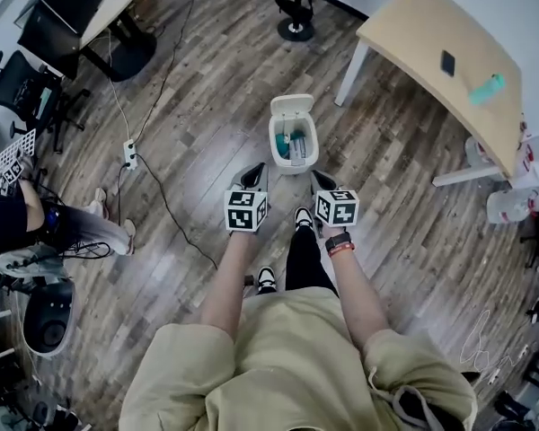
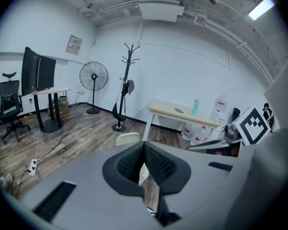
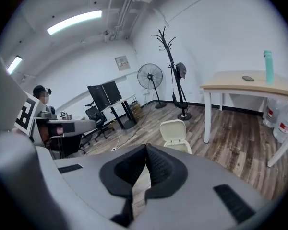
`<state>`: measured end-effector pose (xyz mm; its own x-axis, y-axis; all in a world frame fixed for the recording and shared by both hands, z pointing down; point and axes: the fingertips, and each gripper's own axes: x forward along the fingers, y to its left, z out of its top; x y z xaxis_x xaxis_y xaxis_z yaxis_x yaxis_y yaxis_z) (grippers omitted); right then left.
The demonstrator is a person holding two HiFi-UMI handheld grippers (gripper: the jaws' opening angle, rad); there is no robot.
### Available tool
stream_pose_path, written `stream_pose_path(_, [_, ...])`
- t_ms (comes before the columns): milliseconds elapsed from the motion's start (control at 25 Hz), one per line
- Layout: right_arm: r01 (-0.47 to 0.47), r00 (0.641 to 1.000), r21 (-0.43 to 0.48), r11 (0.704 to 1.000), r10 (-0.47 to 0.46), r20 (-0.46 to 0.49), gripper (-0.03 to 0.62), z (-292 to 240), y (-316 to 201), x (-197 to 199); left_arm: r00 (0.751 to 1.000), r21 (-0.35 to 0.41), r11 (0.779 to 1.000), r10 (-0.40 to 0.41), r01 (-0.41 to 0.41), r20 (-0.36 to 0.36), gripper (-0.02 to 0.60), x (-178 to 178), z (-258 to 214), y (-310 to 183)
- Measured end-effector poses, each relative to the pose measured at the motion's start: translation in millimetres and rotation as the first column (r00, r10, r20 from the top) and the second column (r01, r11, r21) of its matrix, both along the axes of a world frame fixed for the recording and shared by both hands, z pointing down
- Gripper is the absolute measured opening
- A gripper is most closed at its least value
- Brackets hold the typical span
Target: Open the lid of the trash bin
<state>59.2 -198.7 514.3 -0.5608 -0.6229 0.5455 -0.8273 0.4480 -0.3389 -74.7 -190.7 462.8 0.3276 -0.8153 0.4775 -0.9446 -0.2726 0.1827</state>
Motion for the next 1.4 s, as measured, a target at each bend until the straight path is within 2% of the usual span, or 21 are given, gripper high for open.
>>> stream_pose_path(200, [-0.002, 0.999, 0.103, 0.995, 0.006, -0.033, 0.012, -57, 36, 0, 0.999, 0.082, 0.996, -0.033, 0.034, -0.014, 0.023, -8, -54, 37])
stream_pose_path(480, [-0.064, 0.997, 0.232, 0.971, 0.069, -0.015, 0.012, -128, 77, 19, 1.000, 0.196, 0.981, -0.015, 0.010, 0.022, 0.023, -2, -114, 91])
stream_pose_path(880, [-0.126, 0.992, 0.416, 0.900, 0.123, 0.035, 0.012, -225, 141, 29, 1.000, 0.339, 0.941, -0.012, 0.007, 0.010, 0.023, 3, -187, 161])
stream_pose_path(1160, [-0.149, 0.989, 0.499, 0.854, 0.135, 0.065, 0.014, -273, 171, 19, 1.000, 0.407, 0.913, -0.025, 0.022, 0.001, 0.023, -13, -220, 193])
stream_pose_path(1400, [-0.156, 0.988, 0.503, 0.850, 0.138, 0.073, 0.012, -274, 188, 15, 1.000, 0.437, 0.899, -0.021, 0.018, 0.002, 0.023, -14, -230, 207])
